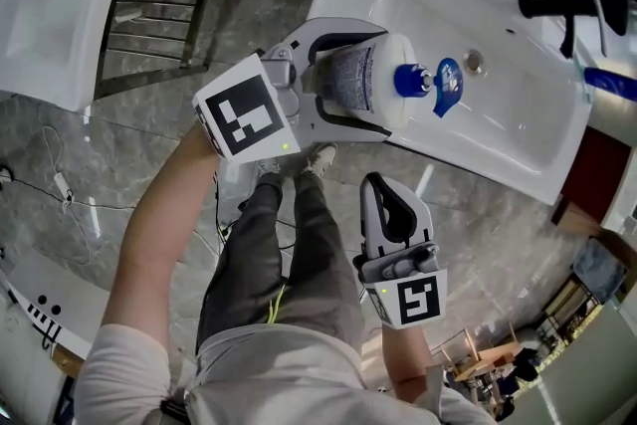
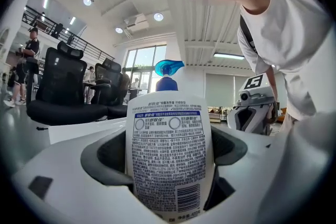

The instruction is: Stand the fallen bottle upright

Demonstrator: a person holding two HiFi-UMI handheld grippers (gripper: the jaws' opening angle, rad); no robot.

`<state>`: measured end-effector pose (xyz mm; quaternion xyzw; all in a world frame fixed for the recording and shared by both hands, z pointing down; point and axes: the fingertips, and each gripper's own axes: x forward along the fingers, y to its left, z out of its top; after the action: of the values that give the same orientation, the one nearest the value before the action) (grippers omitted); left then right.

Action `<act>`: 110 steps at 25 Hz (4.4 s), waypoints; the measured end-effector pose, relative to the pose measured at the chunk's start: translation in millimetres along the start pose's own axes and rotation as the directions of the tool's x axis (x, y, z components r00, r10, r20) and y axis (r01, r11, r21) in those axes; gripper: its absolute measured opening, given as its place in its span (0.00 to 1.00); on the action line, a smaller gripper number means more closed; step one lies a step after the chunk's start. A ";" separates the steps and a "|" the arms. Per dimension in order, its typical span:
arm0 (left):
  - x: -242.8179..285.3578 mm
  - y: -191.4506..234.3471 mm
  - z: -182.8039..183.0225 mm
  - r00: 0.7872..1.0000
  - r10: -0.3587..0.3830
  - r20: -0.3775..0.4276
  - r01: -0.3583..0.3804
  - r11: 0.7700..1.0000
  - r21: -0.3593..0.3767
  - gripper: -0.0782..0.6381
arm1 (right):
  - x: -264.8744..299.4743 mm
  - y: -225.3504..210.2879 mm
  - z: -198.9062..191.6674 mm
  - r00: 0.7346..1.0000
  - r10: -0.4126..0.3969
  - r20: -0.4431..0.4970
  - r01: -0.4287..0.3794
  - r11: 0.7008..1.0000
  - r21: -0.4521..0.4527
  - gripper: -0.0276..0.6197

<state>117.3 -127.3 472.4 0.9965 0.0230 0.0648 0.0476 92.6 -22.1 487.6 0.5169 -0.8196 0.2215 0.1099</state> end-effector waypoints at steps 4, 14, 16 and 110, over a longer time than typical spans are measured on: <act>-0.8 -0.3 -4.3 0.999 -0.035 0.017 0.035 0.999 -0.002 0.78 | 6.6 0.6 -5.9 0.999 0.007 -0.033 -0.007 1.000 -0.009 0.10; -23.2 2.3 -13.6 0.995 -0.099 0.027 0.098 0.995 0.019 0.78 | 34.3 12.1 -11.5 0.999 -0.011 -0.046 0.011 1.000 -0.002 0.10; -25.7 1.8 -16.1 0.994 -0.102 0.028 0.101 0.995 0.024 0.78 | 36.7 13.8 -11.8 0.999 -0.015 -0.044 0.015 1.000 0.000 0.10; -178.4 -92.2 182.5 0.762 0.645 0.066 -0.648 0.758 0.070 0.13 | -130.7 98.1 179.6 0.961 -0.070 0.267 0.123 0.975 -0.186 0.10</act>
<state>-39.1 -61.6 260.7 0.9454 -0.3200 0.0575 -0.0215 71.2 32.7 252.0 0.5670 -0.8188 0.0625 0.0644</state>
